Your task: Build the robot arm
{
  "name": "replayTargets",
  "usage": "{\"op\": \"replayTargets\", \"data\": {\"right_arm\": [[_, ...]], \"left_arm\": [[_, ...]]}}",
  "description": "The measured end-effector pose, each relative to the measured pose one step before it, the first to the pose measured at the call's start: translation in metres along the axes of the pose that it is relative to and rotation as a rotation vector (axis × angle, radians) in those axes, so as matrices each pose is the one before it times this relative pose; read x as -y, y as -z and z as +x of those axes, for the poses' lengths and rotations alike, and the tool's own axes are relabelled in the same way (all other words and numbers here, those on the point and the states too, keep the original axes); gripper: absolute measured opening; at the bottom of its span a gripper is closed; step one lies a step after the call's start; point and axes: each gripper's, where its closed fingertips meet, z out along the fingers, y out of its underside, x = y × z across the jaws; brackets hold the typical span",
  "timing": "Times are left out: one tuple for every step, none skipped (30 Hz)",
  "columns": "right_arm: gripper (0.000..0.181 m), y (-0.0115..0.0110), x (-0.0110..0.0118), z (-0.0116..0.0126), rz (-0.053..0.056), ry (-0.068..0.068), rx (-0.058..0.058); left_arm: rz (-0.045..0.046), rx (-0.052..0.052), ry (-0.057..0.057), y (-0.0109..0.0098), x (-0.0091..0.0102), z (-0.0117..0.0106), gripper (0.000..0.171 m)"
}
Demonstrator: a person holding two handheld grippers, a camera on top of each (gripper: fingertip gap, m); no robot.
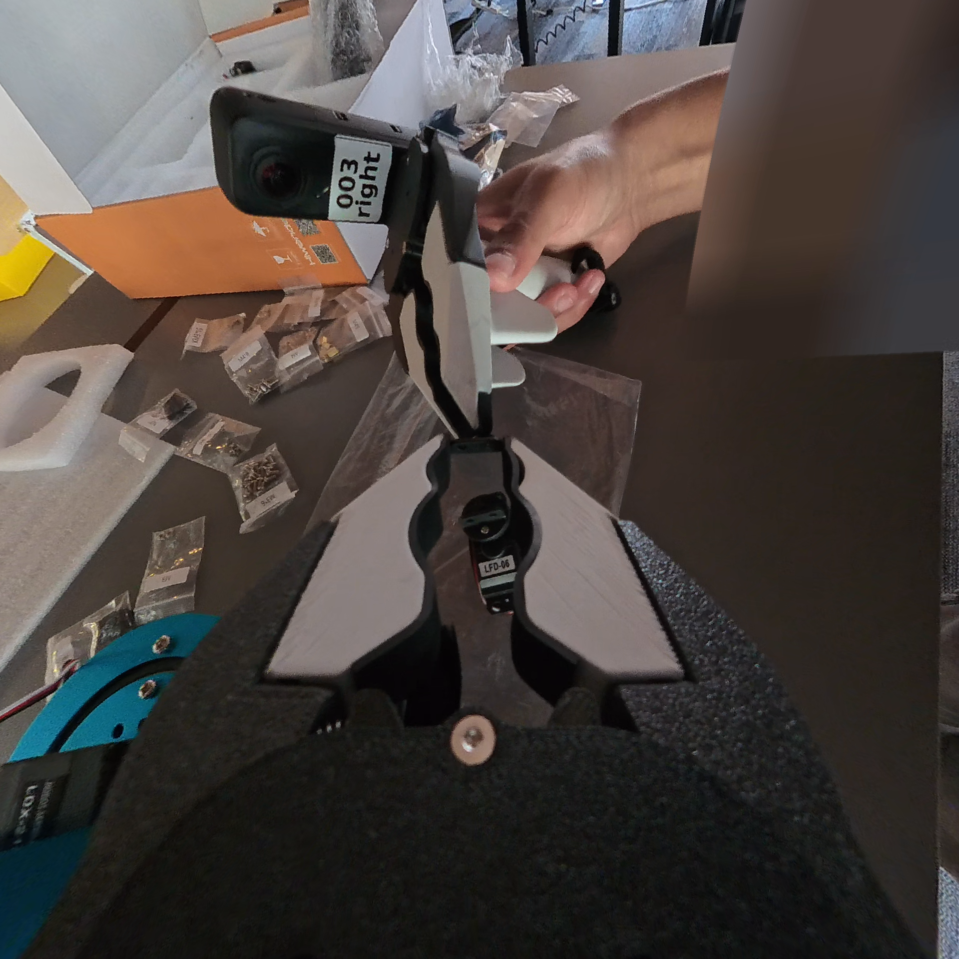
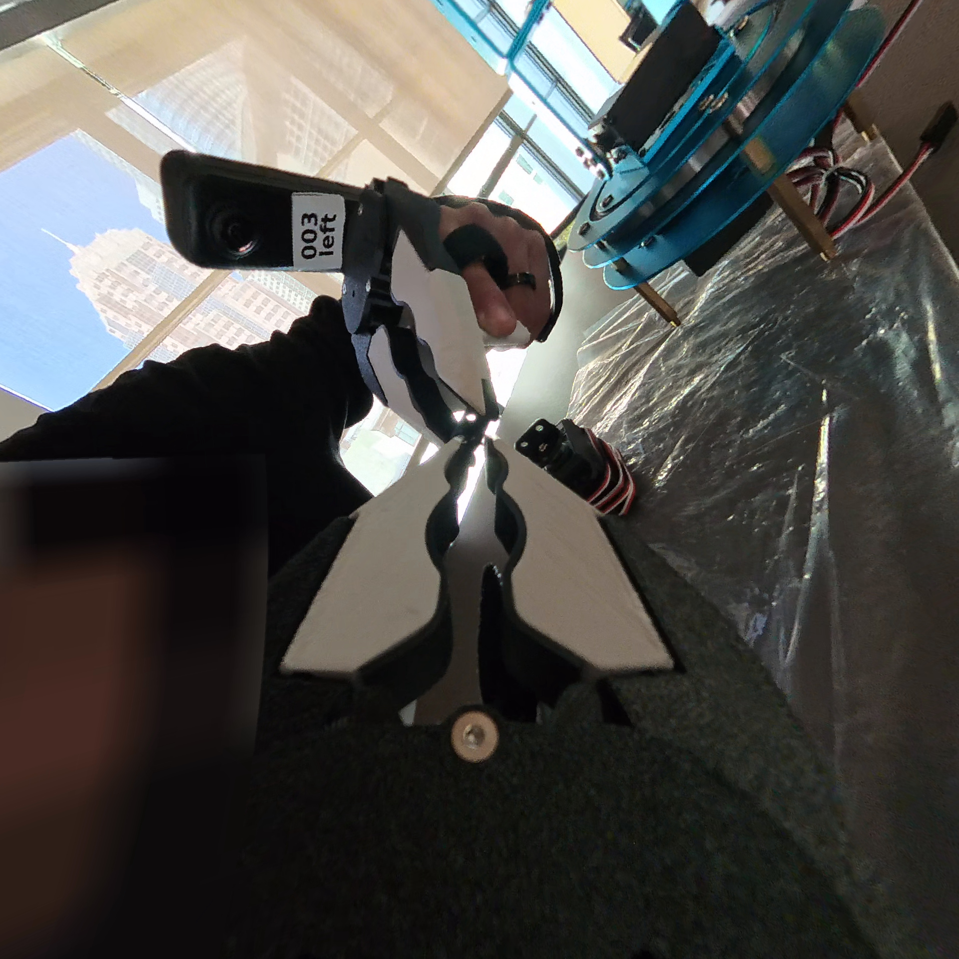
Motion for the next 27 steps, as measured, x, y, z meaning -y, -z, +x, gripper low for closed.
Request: {"op": "replayTargets", "data": {"right_arm": [[0.005,-0.00009,0.00005,0.00124,0.0014,-0.0155,-0.005],[0.004,-0.00014,0.00079,0.00236,0.0063,-0.0185,-0.0124],[0.003,-0.0004,0.00053,0.00299,0.0075,-0.0174,-0.016],[0.002,-0.00077,-0.00054,0.00283,-0.0016,-0.0155,-0.0125],[0.002,-0.00032,-0.00034,0.00239,-0.0002,-0.0143,-0.0113],[0.002,-0.00022,-0.00048,0.00161,-0.0009,-0.019,-0.0033],[0.002,-0.00029,-0.00064,0.00094,-0.0018,-0.0245,0.0049],[0.002,-0.00015,-0.00084,0.0005,-0.0028,-0.0174,0.0054],[0.002,-0.00015,-0.0001,0.00056,-0.0003,-0.0124,-0.0008],[0.002,-0.00022,-0.00019,0.00054,-0.0003,-0.0031,-0.0037],[0.002,-0.00065,-0.00159,0.00078,-0.0095,-0.0134,-0.0034],[0.002,-0.0008,-0.00162,0.00101,-0.008,-0.0136,-0.0013],[0.002,-0.00064,-0.00121,0.00155,-0.0058,-0.0129,-0.006],[0.002,-0.00064,-0.00134,0.00168,-0.0066,-0.0103,-0.0082],[0.002,-0.00052,-0.00137,0.00069,-0.0071,-0.0086,-0.0009],[0.002,-0.00007,-0.00088,0.00036,-0.0056,-0.0105,0.0018],[0.002,0.00004,0.00013,0.00079,0.0016,-0.0069,-0.0015],[0.002,-0.00014,0.0002,0.00082,0.0013,-0.0042,-0.0025],[0.002,-0.0003,-0.00003,0.00008,0.0001,-0.0042,0.0017],[0.003,-0.00022,0.00034,-0.00084,0.0023,-0.0047,0.0076],[0.003,-0.00029,0.00074,-0.00035,0.0049,-0.0023,0.0039],[0.003,-0.0005,0.0004,0.00055,0.002,-0.0001,-0.0015],[0.002,-0.00056,-0.00053,0.00127,-0.0047,0.001,-0.0064],[0.002,-0.00032,0.00001,0.00192,-0.0007,0.0014,-0.0122],[0.002,-0.00014,0.00018,0.00182,0.001,-0.0007,-0.0117],[0.002,-0.00022,-0.00045,0.00052,-0.0029,-0.0025,-0.0016],[0.002,-0.00008,0.00035,-0.00022,0.0018,-0.0011,0.0029]], "left_arm": [[-0.00459,0.0023,-0.0059,-0.00022,-0.0009,-0.00025,0.019],[-0.01004,0.0053,-0.006,-0.00042,-0.00173,-0.00091,0.019],[-0.00976,0.0054,-0.0041,-0.00056,-0.00157,-0.00107,0.019],[-0.00703,-0.0019,0.0019,-0.00043,-0.0009,-0.00006,0.019],[-0.00935,-0.0011,0.0066,-0.00072,-0.00125,-0.00011,0.019],[-0.00971,-0.0017,0.0041,-0.0008,-0.00159,-0.00025,0.019],[-0.00647,-0.0057,0.0028,-0.00049,-0.00131,0.00038,0.02],[-0.00326,-0.008,0.0061,-0.00032,-0.00071,0.00058,0.019],[-0.00598,-0.0038,0.0091,-0.00021,-0.00075,-0.00011,0.019],[-0.00603,-0.0028,0.009,-0.00006,-0.00057,-0.00019,0.019],[-0.01092,-0.0078,0.0079,-0.00031,-0.00126,0.00059,0.019],[-0.01319,-0.0075,0.006,-0.00044,-0.00161,0.00091,0.019],[-0.01405,-0.0055,0.0059,-0.00069,-0.00204,0.00092,0.019],[-0.01451,-0.0063,0.0095,-0.00091,-0.0021,0.00083,0.019],[-0.0046,-0.0084,0.0101,-0.00044,-0.0007,0.00116,0.018],[-0.00258,-0.0084,0.0092,-0.00052,-0.00075,0.00086,0.019],[-0.00503,-0.0034,0.0093,-0.00047,-0.00079,-0.00021,0.018],[-0.00539,-0.004,0.0103,-0.00036,-0.00044,-0.00049,0.018],[-0.00714,-0.0076,0.0045,0.00012,-0.00037,-0.00004,0.019],[-0.0021,-0.0055,-0.0005,0.00072,0.00044,0.00003,0.018],[-0.00259,-0.0024,0.0021,0.00069,0.00039,-0.00051,0.018],[-0.00502,-0.003,0.0036,0.00023,-0.00049,-0.00051,0.018],[-0.00643,-0.0098,0.0052,-0.00048,-0.00121,0.00019,0.018],[-0.00462,-0.0089,0.0099,-0.00089,-0.00169,-0.00033,0.018],[-0.00081,-0.0071,0.012,-0.00096,-0.00131,-0.00071,0.018],[0.00526,-0.0142,0.0158,-0.00055,-0.00033,0.00018,0.018],[0.00034,-0.0111,0.0088,0.00049,-0.00021,-0.00018,0.018]]}}
